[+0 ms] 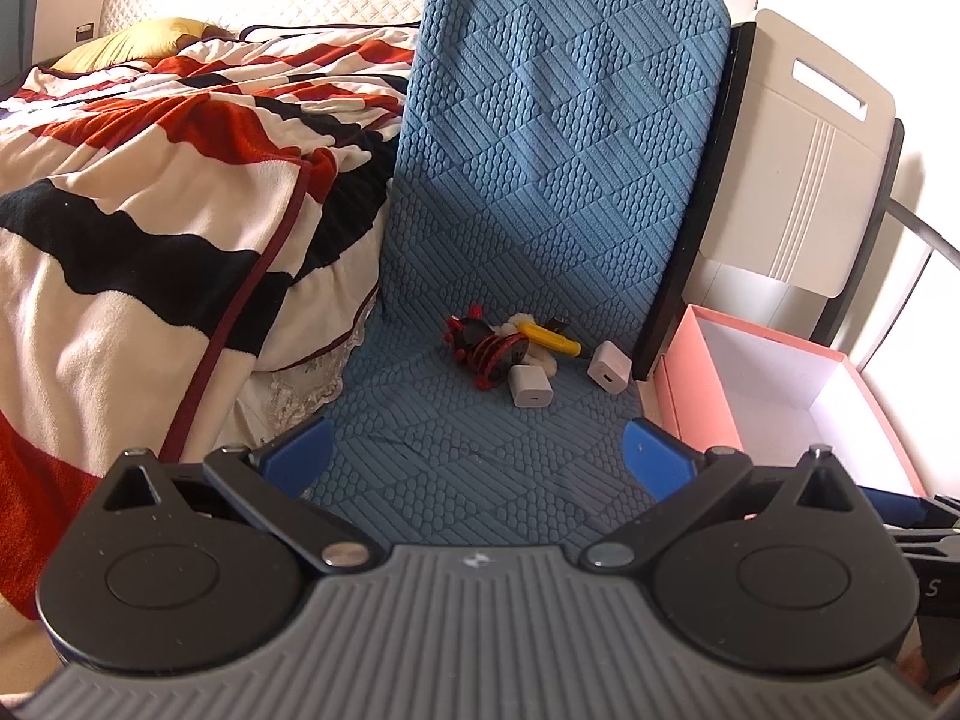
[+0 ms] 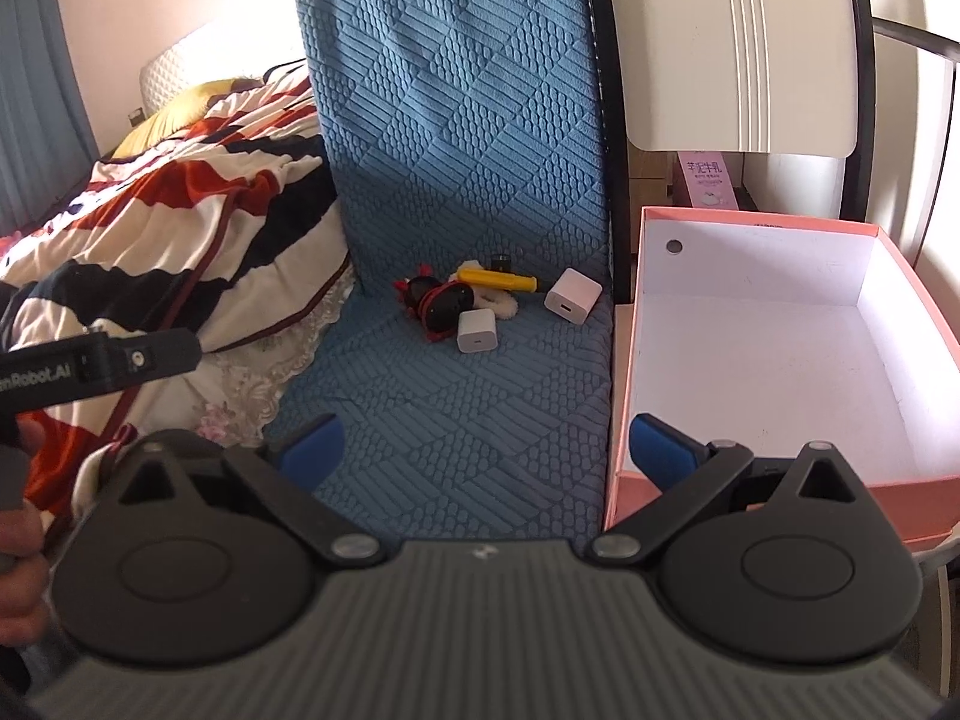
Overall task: Organize rigid objects
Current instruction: 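Move the left tool toward the pile of objects on the cushion, then lower the left tool onto the red-and-black toy figure and close it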
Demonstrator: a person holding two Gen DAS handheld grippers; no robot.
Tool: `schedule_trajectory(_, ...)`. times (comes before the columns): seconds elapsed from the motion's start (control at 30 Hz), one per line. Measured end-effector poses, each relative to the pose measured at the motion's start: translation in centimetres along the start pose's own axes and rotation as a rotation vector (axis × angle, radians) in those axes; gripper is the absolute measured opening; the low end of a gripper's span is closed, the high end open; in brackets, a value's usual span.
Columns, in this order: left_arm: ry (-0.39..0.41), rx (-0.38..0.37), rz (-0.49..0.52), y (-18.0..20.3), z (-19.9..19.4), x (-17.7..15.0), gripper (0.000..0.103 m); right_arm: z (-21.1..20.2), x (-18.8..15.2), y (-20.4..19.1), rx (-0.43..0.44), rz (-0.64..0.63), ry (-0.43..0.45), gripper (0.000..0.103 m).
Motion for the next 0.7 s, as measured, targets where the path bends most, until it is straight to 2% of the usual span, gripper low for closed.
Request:
schedule_trajectory(0.1,-0.005,-0.014,-0.013,-0.3,0.8,0.0,0.103,0.0,-0.3,0.2,0.000,0.006,0.006,0.103)
schedule_trajectory(0.2,-0.026,-0.046,-0.037,-0.4,1.6,-0.1,0.103,-0.2,-0.4,-0.1,0.038,-0.002,0.022,0.103)
schedule_trajectory(0.43,-0.046,-0.037,-0.014,0.3,3.1,-0.3,0.103,0.7,-0.1,-1.0,0.064,-0.032,0.021,0.103)
schedule_trajectory(0.63,-0.041,-0.035,-0.041,0.4,5.5,0.1,0.103,2.1,0.2,-0.5,0.063,-0.021,0.014,0.103)
schedule_trajectory(0.7,-0.062,-0.027,-0.047,0.5,6.9,0.4,0.103,2.8,0.1,-0.3,0.053,-0.029,0.015,0.103)
Point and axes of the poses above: each gripper's, at about its wrist camera, not at the fingertips, and z roughly the way its jaws point, y to its right, x to its top, the point moved 3 cm from there along z, roughly the way its jaws point, and after that the axes turned 2 degrees about -x, right-handed, at the moved point
